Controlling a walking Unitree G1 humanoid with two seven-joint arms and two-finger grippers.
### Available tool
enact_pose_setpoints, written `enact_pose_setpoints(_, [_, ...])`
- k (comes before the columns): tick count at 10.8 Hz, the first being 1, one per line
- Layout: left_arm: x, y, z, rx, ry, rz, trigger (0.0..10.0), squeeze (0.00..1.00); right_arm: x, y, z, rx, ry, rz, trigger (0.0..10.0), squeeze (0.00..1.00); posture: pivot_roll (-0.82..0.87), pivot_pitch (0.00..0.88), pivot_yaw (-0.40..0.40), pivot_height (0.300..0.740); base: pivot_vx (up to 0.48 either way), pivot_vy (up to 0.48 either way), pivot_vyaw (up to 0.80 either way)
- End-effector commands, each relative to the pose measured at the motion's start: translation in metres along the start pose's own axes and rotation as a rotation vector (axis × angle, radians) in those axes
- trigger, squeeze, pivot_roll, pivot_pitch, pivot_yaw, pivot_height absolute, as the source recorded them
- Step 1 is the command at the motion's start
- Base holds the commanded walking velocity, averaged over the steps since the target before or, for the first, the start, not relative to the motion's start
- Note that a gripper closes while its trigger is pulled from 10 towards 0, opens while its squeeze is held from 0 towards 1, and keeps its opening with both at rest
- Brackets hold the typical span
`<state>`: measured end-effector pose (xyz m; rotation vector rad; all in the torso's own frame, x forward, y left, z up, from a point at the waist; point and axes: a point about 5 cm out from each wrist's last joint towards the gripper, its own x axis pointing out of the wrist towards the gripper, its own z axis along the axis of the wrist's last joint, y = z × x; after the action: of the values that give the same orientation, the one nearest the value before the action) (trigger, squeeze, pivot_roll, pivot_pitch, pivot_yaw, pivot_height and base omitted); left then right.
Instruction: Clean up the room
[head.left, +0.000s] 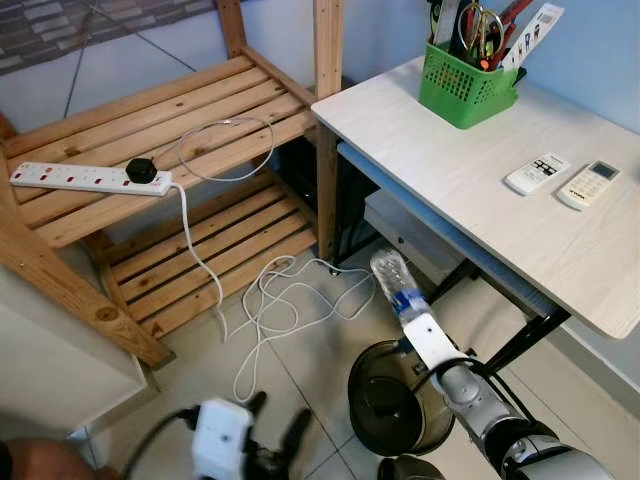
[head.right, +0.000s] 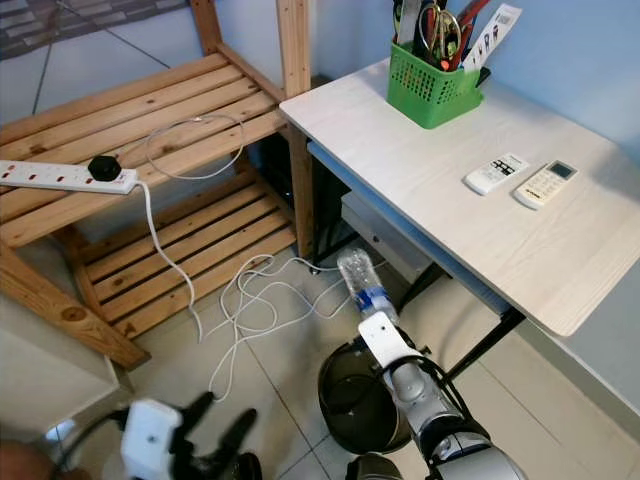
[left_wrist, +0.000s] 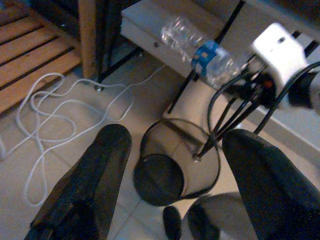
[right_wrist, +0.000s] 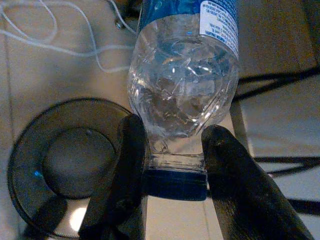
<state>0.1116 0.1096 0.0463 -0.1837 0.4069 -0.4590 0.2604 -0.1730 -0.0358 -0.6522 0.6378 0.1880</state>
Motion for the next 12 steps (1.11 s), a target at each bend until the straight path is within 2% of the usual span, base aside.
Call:
enact_pose_setpoints(1, [0.006,-0.007,-0.003,0.011,0.002,-0.003,10.0,0.0,0.001,0.0,0.004,-0.032,-0.001,-0.018,10.0,0.0,0.1,0.14,0.046,0.74,0.0,0.0,0.0])
enact_pose_setpoints(3, [0.006,-0.002,-0.007,0.008,0.01,0.002,10.0,0.0,0.003,-0.004,0.009,-0.137,0.016,-0.059,10.0,0.0,0.11,0.148,0.047,0.74,0.0,0.0,0.0])
enact_pose_setpoints(5, [0.005,0.004,-0.02,-0.002,0.028,0.015,10.0,0.0,0.006,-0.004,0.022,-0.115,-0.008,-0.065,10.0,0.0,0.12,0.15,0.046,0.74,0.0,0.0,0.0])
enact_pose_setpoints(7, [0.0,0.011,-0.032,-0.004,0.047,0.022,10.0,0.0,0.006,-0.004,0.02,-0.136,0.017,-0.069,10.0,0.0,0.12,0.159,0.044,0.74,0.0,0.0,0.0])
enact_pose_setpoints(8, [-0.001,0.014,-0.038,-0.008,0.053,0.027,10.0,0.0,0.006,-0.005,0.017,-0.107,0.037,-0.077,10.0,0.0,0.13,0.163,0.044,0.74,0.0,0.0,0.0])
enact_pose_setpoints(9, [-0.001,0.018,-0.043,0.0,0.047,0.046,10.0,0.0,0.008,-0.008,0.025,0.159,0.017,-0.062,10.0,0.0,0.12,0.156,0.042,0.74,0.0,0.0,0.0])
enact_pose_setpoints(10, [0.002,0.024,-0.045,0.01,0.041,0.059,10.0,0.0,0.009,-0.01,0.035,0.342,-0.039,-0.031,10.0,0.0,0.1,0.134,0.042,0.74,0.0,0.0,0.0])
enact_pose_setpoints(11, [0.004,0.028,-0.04,0.024,0.026,0.064,10.0,0.0,0.009,-0.014,0.04,0.407,-0.093,-0.02,10.0,0.0,0.09,0.115,0.044,0.74,0.0,0.0,0.0])
enact_pose_setpoints(12, [0.008,0.032,-0.027,0.04,-0.002,0.069,10.0,0.0,0.007,-0.018,0.039,0.427,-0.149,-0.005,10.0,0.0,0.07,0.085,0.048,0.74,0.0,0.0,0.0])
